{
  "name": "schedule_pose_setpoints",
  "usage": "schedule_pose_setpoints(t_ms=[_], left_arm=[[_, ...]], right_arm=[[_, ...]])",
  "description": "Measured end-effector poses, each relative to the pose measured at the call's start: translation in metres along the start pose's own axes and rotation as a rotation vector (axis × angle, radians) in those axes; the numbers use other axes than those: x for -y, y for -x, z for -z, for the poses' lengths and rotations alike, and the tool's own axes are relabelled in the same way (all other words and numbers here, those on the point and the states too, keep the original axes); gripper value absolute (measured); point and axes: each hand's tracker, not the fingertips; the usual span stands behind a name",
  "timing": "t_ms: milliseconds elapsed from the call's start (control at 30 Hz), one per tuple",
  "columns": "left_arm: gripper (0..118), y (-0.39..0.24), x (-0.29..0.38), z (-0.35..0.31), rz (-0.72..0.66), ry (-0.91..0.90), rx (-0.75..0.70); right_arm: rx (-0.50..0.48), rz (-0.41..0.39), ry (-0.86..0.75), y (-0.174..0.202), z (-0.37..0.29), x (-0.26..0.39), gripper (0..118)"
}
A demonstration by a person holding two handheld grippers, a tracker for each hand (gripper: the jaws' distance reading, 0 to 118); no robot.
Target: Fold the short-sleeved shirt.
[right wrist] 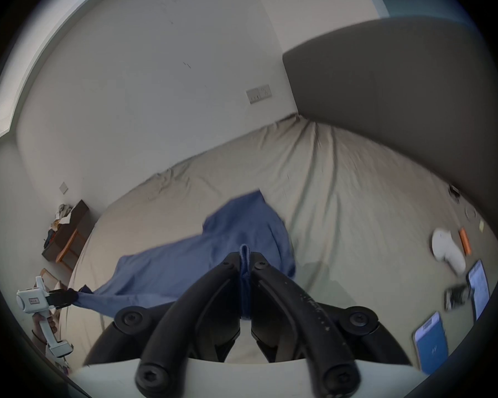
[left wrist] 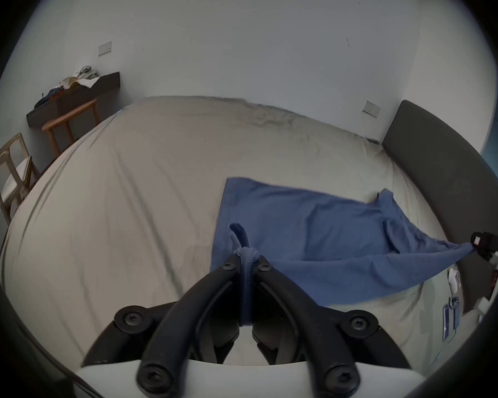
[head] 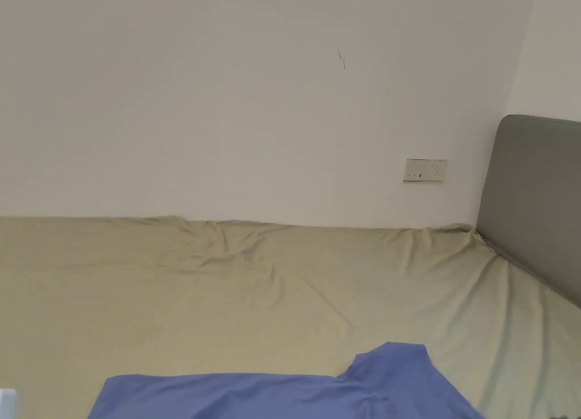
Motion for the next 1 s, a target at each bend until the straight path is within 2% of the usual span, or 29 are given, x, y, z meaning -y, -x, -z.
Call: schedule_pose_setpoints(t_ms=[67,167,500,700,767,833,867,933,1000], left_arm=[[5,0.005,0.019,-0.010,-0.053,0.023,-0.001],[5,0.014,0.045,-0.035,-0.032,0.002,-0.017],[5,0.062,0.144,-0.130,-0.145,-0.008,-0.061],[5,0.073,0.199,-0.139,-0.143,0.095,-0.119],[7,0.077,0.209,-0.135,-0.189,0.111,-0.118],[20,0.079,0.215,-0.128,-0.221,0.126,-0.118],[36,0.080,0.217,-0.126,-0.236,0.142,-0.137],[56,0.085,0.220,-0.127,-0.251,0.161,-0.144],[58,0.087,0.221,-0.144,-0.296,0.113,-0.136]], right_arm=[[-0.005,0.026,0.014,-0.007,-0.020,0.025,8],[-0.013,0.036,0.021,-0.022,-0.050,0.054,8],[0.040,0.115,0.106,-0.063,-0.139,0.139,8],[0.081,0.104,0.179,-0.066,-0.158,0.184,8],[0.094,0.088,0.196,-0.067,-0.153,0.194,8],[0.109,0.065,0.239,-0.068,-0.144,0.201,9],[0.114,0.089,0.234,-0.069,-0.139,0.204,12],[0.134,0.141,0.264,-0.070,-0.135,0.205,28],[0.097,0.184,0.243,-0.068,-0.144,0.204,51]])
